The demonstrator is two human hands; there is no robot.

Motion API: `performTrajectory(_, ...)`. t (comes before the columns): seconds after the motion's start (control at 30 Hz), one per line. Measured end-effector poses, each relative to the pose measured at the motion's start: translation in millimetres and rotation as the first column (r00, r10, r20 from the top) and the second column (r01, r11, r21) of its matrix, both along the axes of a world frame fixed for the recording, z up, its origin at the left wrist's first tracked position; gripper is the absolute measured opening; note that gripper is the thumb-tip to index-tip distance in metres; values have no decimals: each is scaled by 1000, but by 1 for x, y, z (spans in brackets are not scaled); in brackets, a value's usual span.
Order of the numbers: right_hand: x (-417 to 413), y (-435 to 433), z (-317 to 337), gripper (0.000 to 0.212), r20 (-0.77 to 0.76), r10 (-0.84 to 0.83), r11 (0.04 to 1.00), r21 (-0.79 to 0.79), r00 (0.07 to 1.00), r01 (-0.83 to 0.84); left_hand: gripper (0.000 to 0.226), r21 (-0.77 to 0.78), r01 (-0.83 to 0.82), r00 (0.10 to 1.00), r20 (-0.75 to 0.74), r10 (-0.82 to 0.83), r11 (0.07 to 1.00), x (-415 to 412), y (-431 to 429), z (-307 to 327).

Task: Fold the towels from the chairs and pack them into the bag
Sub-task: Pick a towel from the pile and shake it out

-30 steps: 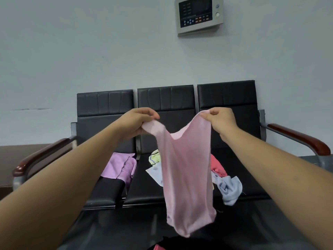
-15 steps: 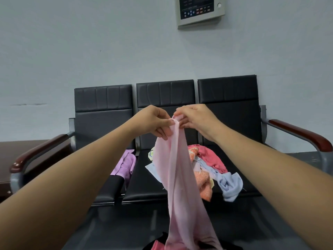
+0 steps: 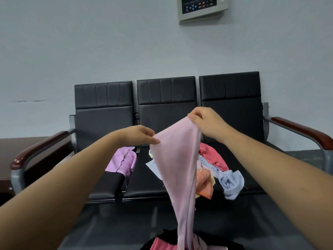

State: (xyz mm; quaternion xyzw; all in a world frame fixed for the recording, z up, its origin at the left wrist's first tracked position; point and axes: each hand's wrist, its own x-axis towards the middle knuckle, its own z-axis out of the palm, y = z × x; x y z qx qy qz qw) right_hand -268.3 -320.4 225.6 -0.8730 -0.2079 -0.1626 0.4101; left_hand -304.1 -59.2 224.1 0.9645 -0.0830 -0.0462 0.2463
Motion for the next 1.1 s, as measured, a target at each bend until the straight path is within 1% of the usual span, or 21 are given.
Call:
performTrajectory(0.1, 8, -12, -20, 21, -49, -32, 997, -71, 998, 28, 24, -14, 21, 997, 75, -20, 1000, 1, 3, -9)
performTrajectory(0.17, 11, -19, -32, 16, -61, -28, 996, -92, 998, 22, 20, 45, -23, 980, 198, 14, 999, 3, 1, -14)
performTrajectory(0.23, 13, -23, -37, 15, -67, -20, 996, -86, 998, 14, 18, 28, -79, 948, 311, 66, 997, 7, -2, -17)
performTrajectory(0.3, 16, -23, -33, 19, -28, -23, 999, -42, 999, 22, 18, -119, -80, 923, 366, 119, 990, 9, -5, -14)
performTrajectory(0.33, 18, -21, -26, 25, -3, -40, 999, 35, 999, 40, 18, -257, -53, 915, 374, 150, 965, 9, -7, -10)
performTrajectory(0.37, 19, -20, -16, 27, -3, -62, 985, 158, 998, 62, 15, -448, 11, 915, 365, 172, 894, 8, -8, -4)
performTrajectory(0.4, 21, -19, -6, 26, -24, -57, 947, 314, 998, 62, 11, -628, 80, 924, 338, 179, 774, 6, -10, 4)
performTrajectory(0.43, 21, -20, 6, 21, -61, -32, 897, 440, 998, 56, 8, -719, 138, 927, 336, 166, 681, 5, -10, 11)
performTrajectory(0.47, 23, -22, 14, 16, -100, 5, 860, 508, 995, 47, 8, -708, 157, 918, 362, 163, 689, 6, -9, 17)
performTrajectory(0.5, 24, -24, 20, 14, -129, 18, 876, 480, 991, 47, 9, -552, 91, 896, 408, 173, 829, 7, -9, 22)
performTrajectory(0.53, 25, -24, 22, 14, -152, -2, 927, 371, 988, 59, 10, -313, -19, 873, 458, 169, 950, 9, -9, 23)
performTrajectory(0.57, 26, -23, 20, 15, -156, -44, 971, 225, 987, 79, 10, -149, -118, 846, 503, 178, 982, 12, -10, 22)
performTrajectory(0.6, 24, -20, 15, 16, -125, -81, 989, 113, 989, 95, 9, -114, -155, 840, 507, 192, 981, 12, -11, 21)
performTrajectory(0.67, 21, -13, 7, 18, -63, -57, 995, 79, 996, 61, 9, -229, -116, 859, 465, 213, 967, 13, -18, 16)
performTrajectory(0.73, 16, -4, 1, 18, -92, 91, 982, 174, 992, -74, 12, -408, -43, 892, 395, 219, 912, 11, -25, 11)
performTrajectory(0.8, 9, 6, -3, 18, -176, 265, 937, 280, 948, -210, 14, -586, 17, 922, 324, 214, 810, 10, -32, 9)
performTrajectory(0.83, 6, 12, -7, 17, -217, 328, 917, 305, 919, -256, 15, -621, 31, 925, 315, 214, 783, 9, -35, 9)
performTrajectory(0.9, 6, 23, -16, 16, -295, 404, 897, 313, 866, -312, 14, -600, 58, 930, 323, 176, 798, 10, -39, 9)
performTrajectory(1.0, 10, 35, -26, 21, -349, 391, 908, 295, 851, -297, 13, -551, 59, 941, 310, 138, 832, 15, -38, 2)
performTrajectory(1.03, 12, 38, -26, 24, -344, 373, 911, 313, 862, -269, 12, -583, 51, 943, 295, 152, 811, 16, -37, 0)
performTrajectory(1.1, 15, 42, -24, 26, -327, 359, 887, 411, 874, -211, 11, -723, 56, 956, 238, 172, 688, 13, -35, -6)
